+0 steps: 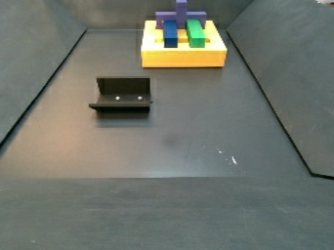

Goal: Pick up the red object. Move up. Place the red object on the fixture. Regrasp the red object. Move to above the board. Insert the red object.
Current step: Move to above the board, then insert the red object.

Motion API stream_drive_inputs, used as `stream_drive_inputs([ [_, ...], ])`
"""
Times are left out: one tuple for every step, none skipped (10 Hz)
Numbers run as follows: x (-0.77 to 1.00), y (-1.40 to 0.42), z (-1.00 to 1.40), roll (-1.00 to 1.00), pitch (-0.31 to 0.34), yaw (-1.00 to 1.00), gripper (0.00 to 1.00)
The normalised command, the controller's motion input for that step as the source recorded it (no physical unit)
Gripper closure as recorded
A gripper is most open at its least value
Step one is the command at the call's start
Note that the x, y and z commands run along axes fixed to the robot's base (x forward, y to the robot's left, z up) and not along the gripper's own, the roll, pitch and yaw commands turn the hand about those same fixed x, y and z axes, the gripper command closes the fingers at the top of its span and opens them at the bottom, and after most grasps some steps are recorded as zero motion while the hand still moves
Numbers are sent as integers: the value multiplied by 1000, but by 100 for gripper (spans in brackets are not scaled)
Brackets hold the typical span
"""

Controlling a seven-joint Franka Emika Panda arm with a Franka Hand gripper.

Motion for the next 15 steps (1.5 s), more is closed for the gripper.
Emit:
stream_drive_inputs([
  [-49, 15, -1, -310, -36, -16, 100],
  [-37, 14, 5, -206, -29, -10, 100],
  [174, 189, -391, -379, 0, 0, 100],
  [171, 217, -360, -406, 0, 0, 100],
  [160, 180, -140, -500, 0, 0, 100],
  [154, 174, -51, -500, 0, -26, 100],
  [0, 354, -357, -419, 26, 0, 100],
  [-134, 300, -577, -314, -20, 17, 100],
  [-274, 277, -714, -226, -90, 89, 100],
  [-297, 203, -697, -189, -131, 151, 100],
  [-277, 29, -546, -207, -173, 211, 100],
  [-277, -166, -703, 0, -236, 363, 100],
  [-274, -166, -720, 36, -243, 314, 100],
  [-254, -206, -691, 40, -253, 314, 100],
  [-77, -160, -583, 0, -254, 271, 100],
])
